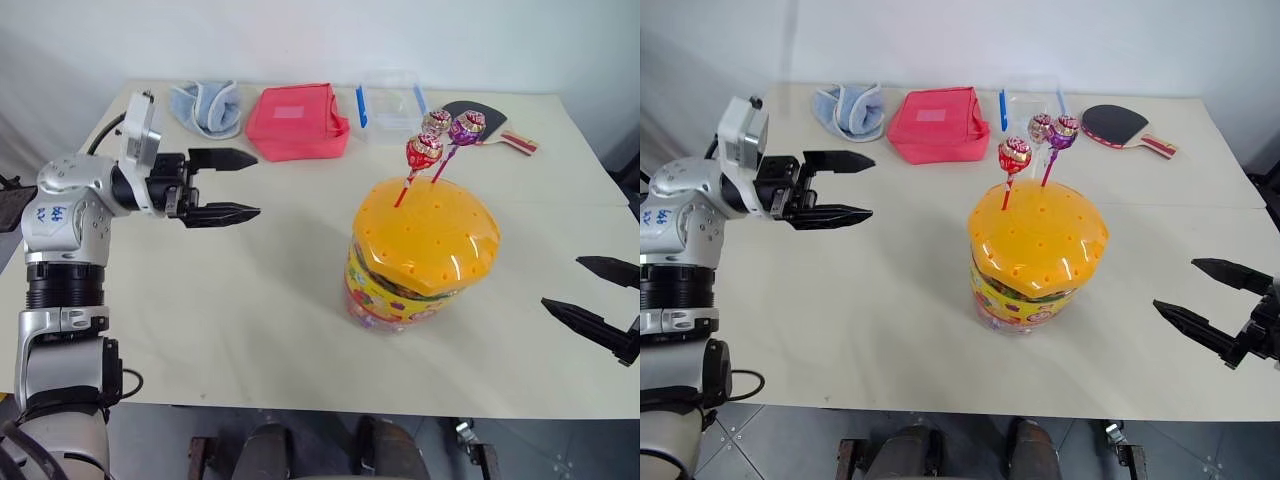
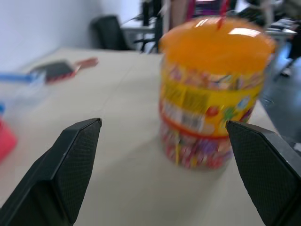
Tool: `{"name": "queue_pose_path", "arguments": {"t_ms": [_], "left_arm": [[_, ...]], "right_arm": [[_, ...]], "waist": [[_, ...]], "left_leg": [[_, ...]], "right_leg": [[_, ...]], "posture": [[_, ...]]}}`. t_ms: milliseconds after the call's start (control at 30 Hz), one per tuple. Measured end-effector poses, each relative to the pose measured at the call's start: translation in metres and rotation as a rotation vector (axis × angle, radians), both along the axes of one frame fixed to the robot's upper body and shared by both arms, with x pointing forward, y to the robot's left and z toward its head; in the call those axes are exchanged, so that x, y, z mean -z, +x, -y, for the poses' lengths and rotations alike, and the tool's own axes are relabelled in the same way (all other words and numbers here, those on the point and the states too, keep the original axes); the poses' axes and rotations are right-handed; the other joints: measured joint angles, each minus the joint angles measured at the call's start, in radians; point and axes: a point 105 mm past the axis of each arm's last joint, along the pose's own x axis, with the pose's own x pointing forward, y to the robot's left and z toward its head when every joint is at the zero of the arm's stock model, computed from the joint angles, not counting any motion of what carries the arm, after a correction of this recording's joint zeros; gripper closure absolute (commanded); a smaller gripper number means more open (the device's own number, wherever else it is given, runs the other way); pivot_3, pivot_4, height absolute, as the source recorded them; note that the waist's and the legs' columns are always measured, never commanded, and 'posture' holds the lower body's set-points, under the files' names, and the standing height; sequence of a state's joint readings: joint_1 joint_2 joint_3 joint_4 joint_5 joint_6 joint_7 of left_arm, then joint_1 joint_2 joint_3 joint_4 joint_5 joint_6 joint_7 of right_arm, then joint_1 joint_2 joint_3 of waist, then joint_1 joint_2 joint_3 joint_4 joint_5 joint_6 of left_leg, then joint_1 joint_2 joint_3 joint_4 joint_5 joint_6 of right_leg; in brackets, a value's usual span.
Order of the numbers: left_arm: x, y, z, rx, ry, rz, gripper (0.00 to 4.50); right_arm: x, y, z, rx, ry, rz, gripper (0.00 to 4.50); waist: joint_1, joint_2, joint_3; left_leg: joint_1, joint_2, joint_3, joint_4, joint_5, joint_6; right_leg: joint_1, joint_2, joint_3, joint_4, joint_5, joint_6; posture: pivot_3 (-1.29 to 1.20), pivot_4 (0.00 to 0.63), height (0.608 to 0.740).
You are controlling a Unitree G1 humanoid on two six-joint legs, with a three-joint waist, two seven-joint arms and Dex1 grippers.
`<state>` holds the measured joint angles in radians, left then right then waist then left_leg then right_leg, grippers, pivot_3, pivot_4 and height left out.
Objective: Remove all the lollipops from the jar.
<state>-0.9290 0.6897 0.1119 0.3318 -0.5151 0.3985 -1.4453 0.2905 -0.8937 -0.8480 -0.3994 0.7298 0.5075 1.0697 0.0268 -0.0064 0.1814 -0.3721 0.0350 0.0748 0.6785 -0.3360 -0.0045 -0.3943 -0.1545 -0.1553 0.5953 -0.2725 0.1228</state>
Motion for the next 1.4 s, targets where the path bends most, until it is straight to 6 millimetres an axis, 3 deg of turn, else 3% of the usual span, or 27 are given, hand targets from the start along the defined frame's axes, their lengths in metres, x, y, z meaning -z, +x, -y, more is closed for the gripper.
{"name": "queue_pose_path", "arguments": {"t_ms": [267,433,933,1033,1400], "left_arm": [[-0.026,-0.021,0.063,0.323,-0.062,0.052,0.0],[-0.028,-0.02,0.091,0.412,-0.08,0.016,0.0],[-0.02,-0.013,0.147,0.488,0.024,-0.098,0.0],[-0.02,-0.014,0.156,0.506,0.019,-0.097,0.89],[-0.028,-0.012,0.157,0.498,0.018,-0.093,4.21]], "right_arm": [[-0.032,-0.006,-0.033,-0.138,0.017,0.079,0.02],[-0.048,-0.012,-0.048,-0.172,0.045,0.134,0.02],[-0.057,-0.023,-0.045,-0.046,0.104,0.232,0.02],[-0.061,-0.028,-0.048,-0.049,0.103,0.249,0.0],[-0.064,-0.037,-0.053,-0.062,0.134,0.26,0.0]], "waist": [[0.001,-0.001,0.0],[0.001,-0.001,0.0],[0.004,-0.001,0.001],[0.003,-0.001,0.001],[0.002,-0.001,0.001]], "left_leg": [[0.0,0.0,-0.001,0.004,0.0,0.0],[0.0,0.0,-0.001,0.004,0.0,0.0],[-0.001,0.0,0.0,0.004,-0.001,0.001],[-0.001,0.0,0.0,0.004,-0.001,0.001],[-0.001,0.0,-0.001,0.004,-0.001,0.002]], "right_leg": [[0.0,0.0,0.0,0.002,0.0,0.0],[0.0,0.0,0.001,0.002,0.0,0.0],[0.0,0.0,0.001,0.001,0.0,0.0],[0.0,0.0,0.001,0.001,0.0,0.0],[0.0,0.0,0.001,0.001,0.0,0.0]], "posture": [[0.0,0.15,0.74],[0.0,0.15,0.74],[0.0,0.15,0.74],[0.0,0.15,0.74],[0.0,0.15,0.74]]}}
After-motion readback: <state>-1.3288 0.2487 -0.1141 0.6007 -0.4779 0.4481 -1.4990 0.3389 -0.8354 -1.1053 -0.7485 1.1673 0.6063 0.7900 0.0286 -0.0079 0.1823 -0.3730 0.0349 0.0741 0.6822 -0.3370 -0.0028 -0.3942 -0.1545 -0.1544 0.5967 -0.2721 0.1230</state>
